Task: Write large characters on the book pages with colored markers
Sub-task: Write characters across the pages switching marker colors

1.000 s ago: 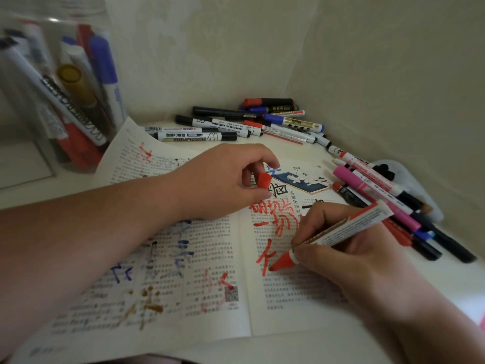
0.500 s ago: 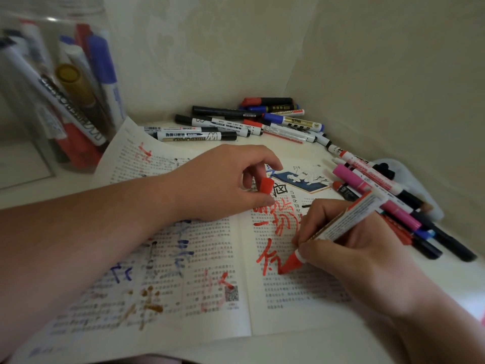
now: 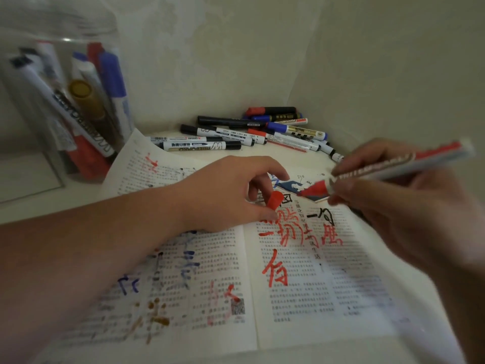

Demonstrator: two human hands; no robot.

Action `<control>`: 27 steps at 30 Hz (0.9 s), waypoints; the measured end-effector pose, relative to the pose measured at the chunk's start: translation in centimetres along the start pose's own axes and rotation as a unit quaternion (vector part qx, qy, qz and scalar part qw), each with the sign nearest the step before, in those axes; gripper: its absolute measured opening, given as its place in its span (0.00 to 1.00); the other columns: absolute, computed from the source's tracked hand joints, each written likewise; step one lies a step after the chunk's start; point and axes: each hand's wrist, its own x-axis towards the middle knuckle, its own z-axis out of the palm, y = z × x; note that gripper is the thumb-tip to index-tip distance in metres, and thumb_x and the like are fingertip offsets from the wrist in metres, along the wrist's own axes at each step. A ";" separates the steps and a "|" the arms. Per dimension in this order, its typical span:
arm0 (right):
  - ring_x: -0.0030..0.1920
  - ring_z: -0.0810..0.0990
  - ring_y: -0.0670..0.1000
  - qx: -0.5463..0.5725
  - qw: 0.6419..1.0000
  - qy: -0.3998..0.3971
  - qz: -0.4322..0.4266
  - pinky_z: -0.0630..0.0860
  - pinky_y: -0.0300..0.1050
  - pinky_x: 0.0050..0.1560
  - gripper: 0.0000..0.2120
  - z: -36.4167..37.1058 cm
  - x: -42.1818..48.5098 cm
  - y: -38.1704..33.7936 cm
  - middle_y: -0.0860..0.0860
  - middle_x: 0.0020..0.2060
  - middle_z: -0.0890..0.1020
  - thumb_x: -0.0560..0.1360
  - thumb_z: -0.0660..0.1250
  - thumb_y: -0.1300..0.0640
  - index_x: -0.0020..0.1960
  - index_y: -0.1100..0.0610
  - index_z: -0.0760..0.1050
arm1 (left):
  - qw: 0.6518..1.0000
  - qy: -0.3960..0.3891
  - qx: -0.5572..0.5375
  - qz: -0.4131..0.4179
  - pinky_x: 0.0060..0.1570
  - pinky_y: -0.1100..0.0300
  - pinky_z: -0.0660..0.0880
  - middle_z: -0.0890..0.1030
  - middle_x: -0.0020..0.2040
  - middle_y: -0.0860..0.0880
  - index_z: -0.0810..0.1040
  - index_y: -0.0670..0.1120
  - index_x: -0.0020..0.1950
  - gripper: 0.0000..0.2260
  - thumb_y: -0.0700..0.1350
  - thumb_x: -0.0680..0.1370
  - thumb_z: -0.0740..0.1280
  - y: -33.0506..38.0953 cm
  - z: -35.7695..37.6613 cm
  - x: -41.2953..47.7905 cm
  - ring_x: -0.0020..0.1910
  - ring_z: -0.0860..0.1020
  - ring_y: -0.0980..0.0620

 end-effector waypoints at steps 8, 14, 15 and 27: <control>0.31 0.74 0.55 -0.101 0.995 -0.023 -0.008 0.70 0.53 0.34 0.03 -0.2 6.2 0.5 0.59 0.30 0.79 0.69 0.72 0.59 0.36 0.54 0.81 | 1.000 -0.001 -0.020 -0.023 0.41 0.75 0.69 0.80 0.48 0.71 0.71 0.67 0.54 0.21 0.55 0.70 0.79 -0.1 -0.2 0.1 0.48 0.76 0.69; 0.32 0.77 0.46 -0.082 0.995 -0.033 -0.055 0.73 0.37 0.34 0.09 0.4 5.0 3.5 0.54 0.33 0.81 0.69 0.71 0.51 0.41 0.57 0.79 | 1.000 0.014 -0.022 -0.007 0.43 0.75 0.69 0.81 0.47 0.67 0.78 0.61 0.50 0.14 0.54 0.69 0.79 -0.7 0.0 0.4 0.47 0.79 0.65; 0.32 0.77 0.47 -0.092 0.994 -0.034 -0.054 0.74 0.39 0.34 0.09 0.5 5.0 3.5 0.55 0.33 0.81 0.69 0.71 0.51 0.42 0.57 0.80 | 1.000 0.013 -0.015 -0.003 0.44 0.76 0.69 0.81 0.47 0.68 0.79 0.61 0.49 0.13 0.55 0.69 0.79 -0.7 0.0 0.4 0.48 0.78 0.66; 0.42 0.84 0.56 -0.214 0.971 -0.099 -0.036 0.80 0.62 0.44 0.06 1.1 4.8 4.2 0.52 0.40 0.85 0.74 0.74 0.48 0.48 0.50 0.83 | 0.999 0.033 -0.007 0.023 0.43 0.74 0.69 0.79 0.45 0.69 0.79 0.62 0.44 0.11 0.54 0.69 0.79 -0.7 0.0 0.5 0.46 0.77 0.66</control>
